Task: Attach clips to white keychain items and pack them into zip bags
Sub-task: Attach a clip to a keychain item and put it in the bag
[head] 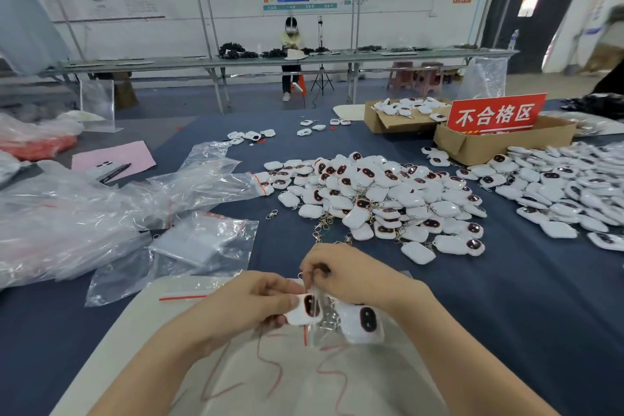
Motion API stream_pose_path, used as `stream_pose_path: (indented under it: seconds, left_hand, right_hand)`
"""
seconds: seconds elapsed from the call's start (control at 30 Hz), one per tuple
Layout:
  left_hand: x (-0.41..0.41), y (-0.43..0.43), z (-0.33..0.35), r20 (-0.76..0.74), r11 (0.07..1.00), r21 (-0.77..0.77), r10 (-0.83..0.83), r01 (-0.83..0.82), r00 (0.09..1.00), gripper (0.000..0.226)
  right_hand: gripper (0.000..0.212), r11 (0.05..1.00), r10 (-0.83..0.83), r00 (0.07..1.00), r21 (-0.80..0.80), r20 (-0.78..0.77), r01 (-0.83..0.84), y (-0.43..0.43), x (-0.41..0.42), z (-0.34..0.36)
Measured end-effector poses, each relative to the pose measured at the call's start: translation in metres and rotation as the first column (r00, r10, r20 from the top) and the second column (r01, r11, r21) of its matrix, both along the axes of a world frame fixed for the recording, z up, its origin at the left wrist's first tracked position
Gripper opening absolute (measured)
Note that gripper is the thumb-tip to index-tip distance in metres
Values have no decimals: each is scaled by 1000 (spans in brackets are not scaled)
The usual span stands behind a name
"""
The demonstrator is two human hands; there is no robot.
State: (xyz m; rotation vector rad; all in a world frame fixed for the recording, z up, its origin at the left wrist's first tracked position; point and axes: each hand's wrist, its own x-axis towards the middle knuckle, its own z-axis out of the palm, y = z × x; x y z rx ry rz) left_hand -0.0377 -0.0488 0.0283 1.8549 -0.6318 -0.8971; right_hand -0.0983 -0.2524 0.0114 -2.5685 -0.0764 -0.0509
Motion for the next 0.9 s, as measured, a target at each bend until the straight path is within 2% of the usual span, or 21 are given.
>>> stream_pose_path:
  seconds: [0.17, 0.37, 0.47, 0.6, 0.73, 0.9]
  left_hand:
    - [-7, -11, 0, -70, 994, -50, 94, -98, 993, 15]
    - [-9, -26, -2, 5, 969, -132, 213, -211, 977, 12]
    - [-9, -29, -4, -69, 947, -145, 278, -286, 958, 7]
    - [-5, -23, -7, -159, 934, -119, 317, -337, 935, 11]
    - [-1, -19, -9, -119, 957, -69, 271, -281, 955, 12]
    - [3, -17, -6, -44, 984, -3, 175, -176, 983, 14]
  right_hand:
    - [41, 982, -57, 998, 184, 25, 52, 0, -2, 10]
    - [34, 923, -68, 997, 380, 27, 52, -1, -3, 11]
    - [31, 894, -210, 975, 418, 74, 161, -9, -6, 7]
    - [31, 875, -391, 910, 361, 135, 322, -23, -27, -10]
    - [31, 937, -345, 931, 94, 120, 336, -27, -39, -29]
    - [31, 946, -322, 929, 29, 181, 322, -27, -37, -33]
